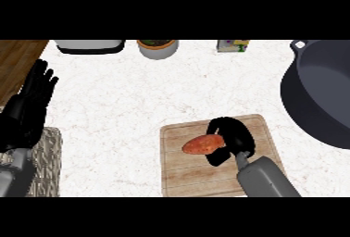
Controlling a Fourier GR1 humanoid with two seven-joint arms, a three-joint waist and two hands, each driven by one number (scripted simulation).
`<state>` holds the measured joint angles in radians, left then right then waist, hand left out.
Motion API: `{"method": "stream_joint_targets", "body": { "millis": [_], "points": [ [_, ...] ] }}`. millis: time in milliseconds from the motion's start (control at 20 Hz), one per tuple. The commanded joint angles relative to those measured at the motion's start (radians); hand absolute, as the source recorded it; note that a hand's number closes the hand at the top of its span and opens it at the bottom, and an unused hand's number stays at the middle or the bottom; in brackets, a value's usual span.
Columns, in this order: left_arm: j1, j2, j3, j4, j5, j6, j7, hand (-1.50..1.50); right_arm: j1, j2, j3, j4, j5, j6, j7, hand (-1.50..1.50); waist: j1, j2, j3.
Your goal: Pick the sweet potato from the cutting board and place it in the pot
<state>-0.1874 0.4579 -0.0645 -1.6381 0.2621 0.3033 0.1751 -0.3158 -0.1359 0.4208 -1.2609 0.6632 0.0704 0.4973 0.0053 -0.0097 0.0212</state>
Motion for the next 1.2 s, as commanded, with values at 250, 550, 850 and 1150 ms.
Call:
{"method": "stream_joint_targets", "body": {
  "millis": [250, 550, 850, 1150],
  "points": [
    [0.028, -0.025, 0.008, -0.003, 0.028, 0.022, 0.020, 0.00, 0.209, -0.269, 0.357, -0.253, 0.044, 0.217, -0.496, 1.50, -0.049, -0.011, -0.021],
    [0.075, -0.009, 0.031, -0.030, 0.034, 0.035, 0.022, 0.00, 0.415, -0.652, 0.313, -0.561, 0.054, 0.082, -0.772, 1.50, -0.083, -0.008, -0.022],
    [0.087, 0.015, 0.050, -0.047, 0.038, 0.038, 0.022, 0.00, 0.603, -0.757, 0.031, -0.714, -0.205, -0.117, -0.913, 1.50, -0.104, -0.002, -0.021],
    [0.118, -0.005, 0.025, -0.083, 0.038, 0.050, 0.020, 0.00, 0.683, -0.763, -0.283, -0.817, -0.504, -0.180, -0.949, 1.50, -0.103, -0.003, -0.022]
  ]
}}
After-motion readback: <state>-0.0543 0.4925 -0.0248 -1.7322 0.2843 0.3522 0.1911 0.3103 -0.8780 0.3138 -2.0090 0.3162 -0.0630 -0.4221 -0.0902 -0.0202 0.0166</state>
